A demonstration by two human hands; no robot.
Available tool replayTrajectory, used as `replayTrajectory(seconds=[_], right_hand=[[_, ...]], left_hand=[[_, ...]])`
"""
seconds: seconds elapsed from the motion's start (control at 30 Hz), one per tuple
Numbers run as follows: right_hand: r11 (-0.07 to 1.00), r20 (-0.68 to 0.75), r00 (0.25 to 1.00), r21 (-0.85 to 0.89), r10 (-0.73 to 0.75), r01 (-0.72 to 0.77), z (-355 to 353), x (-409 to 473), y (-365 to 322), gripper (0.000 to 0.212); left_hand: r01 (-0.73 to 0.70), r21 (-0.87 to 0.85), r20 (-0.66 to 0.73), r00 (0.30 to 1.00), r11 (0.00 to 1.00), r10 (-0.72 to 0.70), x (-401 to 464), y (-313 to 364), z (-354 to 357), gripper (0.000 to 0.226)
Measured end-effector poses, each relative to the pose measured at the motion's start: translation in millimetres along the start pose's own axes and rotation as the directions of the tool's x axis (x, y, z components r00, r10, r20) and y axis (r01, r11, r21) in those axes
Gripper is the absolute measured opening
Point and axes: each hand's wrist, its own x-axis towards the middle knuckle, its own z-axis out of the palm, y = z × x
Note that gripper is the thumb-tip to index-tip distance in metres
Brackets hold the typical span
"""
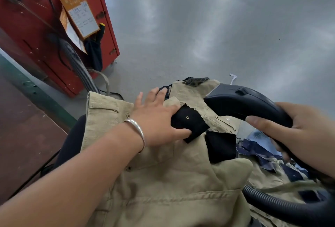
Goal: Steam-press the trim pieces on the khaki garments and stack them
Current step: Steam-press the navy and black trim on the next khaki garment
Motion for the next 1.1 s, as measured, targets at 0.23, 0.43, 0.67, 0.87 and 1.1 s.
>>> replayTrajectory(seconds=[0.23, 0.43, 0.67, 0.87, 1.1], right_hand=[[1.0, 0.024, 1.0, 0.005, -0.002, 0.002, 0, -4, -8, 0.06], [0.991, 0.07, 0.995, -0.104, -0.074, 0.081, 6, -4, -16, 0.063], [0.909, 0.163, 0.984, -0.395, -0.07, 0.13, 32, 12, -29, 0.054], [0.868, 0.181, 0.979, -0.467, -0.097, 0.172, 38, 47, -54, 0.052], [0.838, 0.229, 0.962, -0.487, -0.15, 0.246, 65, 106, -85, 0.044]], left_hand=[[-0.134, 0.273, -0.551, 0.79, 0.953, 0.269, -33, 18, 18, 0.025], [-0.122, 0.087, -0.518, 0.842, 0.989, 0.15, -55, 23, 25, 0.036], [-0.266, 0.08, -0.556, 0.788, 0.961, 0.264, -78, 36, 34, 0.016], [-0.323, 0.142, -0.532, 0.772, 0.936, 0.347, -78, 42, 40, 0.03], [-0.321, 0.178, -0.538, 0.76, 0.93, 0.365, -74, 44, 42, 0.03]])
